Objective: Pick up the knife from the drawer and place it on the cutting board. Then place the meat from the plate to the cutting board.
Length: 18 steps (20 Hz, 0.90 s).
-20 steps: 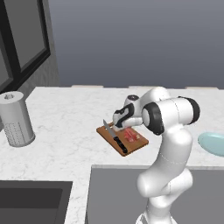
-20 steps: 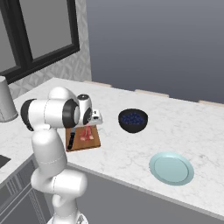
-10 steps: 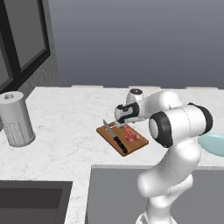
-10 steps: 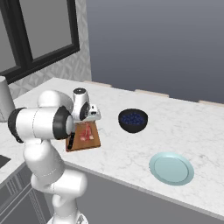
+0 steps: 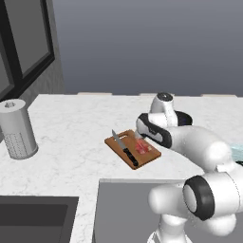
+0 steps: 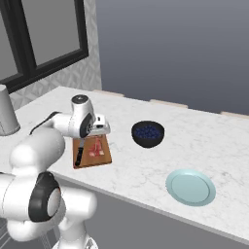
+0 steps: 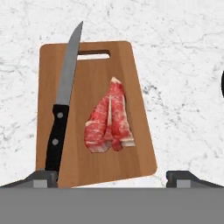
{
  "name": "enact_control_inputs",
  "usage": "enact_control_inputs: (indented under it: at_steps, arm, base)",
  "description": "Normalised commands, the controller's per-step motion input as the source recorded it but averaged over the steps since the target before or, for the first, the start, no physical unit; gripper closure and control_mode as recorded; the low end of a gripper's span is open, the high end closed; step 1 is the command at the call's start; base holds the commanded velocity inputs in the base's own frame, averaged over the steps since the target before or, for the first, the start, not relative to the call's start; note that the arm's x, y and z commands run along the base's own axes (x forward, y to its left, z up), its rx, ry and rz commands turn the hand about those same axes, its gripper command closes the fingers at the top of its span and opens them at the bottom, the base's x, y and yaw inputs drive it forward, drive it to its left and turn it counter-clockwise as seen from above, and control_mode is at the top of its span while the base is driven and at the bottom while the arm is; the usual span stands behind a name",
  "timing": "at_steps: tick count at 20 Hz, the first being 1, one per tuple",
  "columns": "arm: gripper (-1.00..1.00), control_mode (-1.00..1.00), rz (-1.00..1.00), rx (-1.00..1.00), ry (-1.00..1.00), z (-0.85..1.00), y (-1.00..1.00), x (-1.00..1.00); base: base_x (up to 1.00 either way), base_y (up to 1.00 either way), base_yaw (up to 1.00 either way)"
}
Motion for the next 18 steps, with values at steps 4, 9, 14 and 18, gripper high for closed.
enact_control_inputs:
  at_steps: [4, 9, 14, 18]
  arm:
    - [-1.0, -1.0, -0.04, 0.0, -0.22, 0.92, -0.07, -0.89]
    - [-1.0, -1.0, -0.04, 0.0, -0.29, 0.98, 0.0, -0.73]
    - [-1.0, -1.0, -0.05, 0.02, -0.21, 0.94, -0.09, -0.57]
    - [-1.0, -1.0, -0.06, 0.11, -0.02, 0.66, -0.27, -0.4]
  base:
    - [0.0, 0.0, 0.0]
    - [0.0, 0.0, 0.0]
    - [0.0, 0.0, 0.0]
    - [0.0, 0.0, 0.0]
